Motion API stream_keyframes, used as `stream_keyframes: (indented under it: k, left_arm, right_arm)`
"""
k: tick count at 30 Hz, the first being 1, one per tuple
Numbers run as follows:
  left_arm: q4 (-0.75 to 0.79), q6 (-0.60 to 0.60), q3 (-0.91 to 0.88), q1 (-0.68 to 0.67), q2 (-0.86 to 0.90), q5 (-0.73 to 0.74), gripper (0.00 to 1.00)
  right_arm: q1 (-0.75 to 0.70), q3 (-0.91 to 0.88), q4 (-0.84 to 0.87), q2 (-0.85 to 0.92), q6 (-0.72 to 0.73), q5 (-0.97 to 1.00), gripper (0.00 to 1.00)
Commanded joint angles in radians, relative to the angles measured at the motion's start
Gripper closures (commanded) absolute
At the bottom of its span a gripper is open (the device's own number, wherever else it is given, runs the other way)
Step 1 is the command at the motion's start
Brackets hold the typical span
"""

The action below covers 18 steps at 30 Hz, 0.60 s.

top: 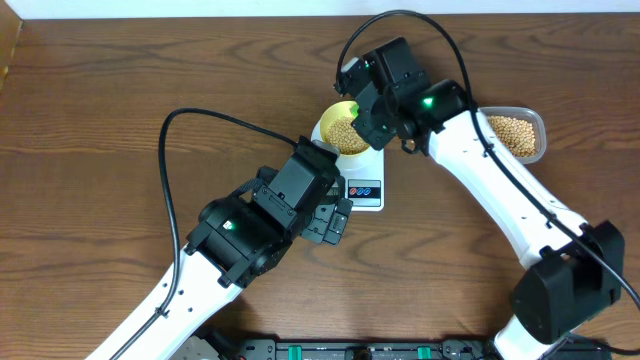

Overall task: Scoop item into bowl and weigh 50g on scale
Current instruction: 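Move the empty scoop with the right gripper back to the tub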

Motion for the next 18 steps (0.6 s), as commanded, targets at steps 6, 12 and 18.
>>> stream_keyframes:
  k: [6,12,18]
  left_arm:
    - [-0.003,0.013,0.011,0.003,0.002,-0.01,0.0]
    - [-0.003,0.013,0.011,0.003,0.002,-0.01,0.0]
    - [-0.003,0.013,0.011,0.003,0.002,-0.01,0.0]
  right_arm:
    - [-0.05,0.123,-0.073,-0.121,0.101,0.143,0.99]
    - [-0.143,0.124,-0.197,-0.178,0.212,0.314,0.99]
    - [-0.297,0.124,-0.335,-0.191,0.296,0.277,0.99]
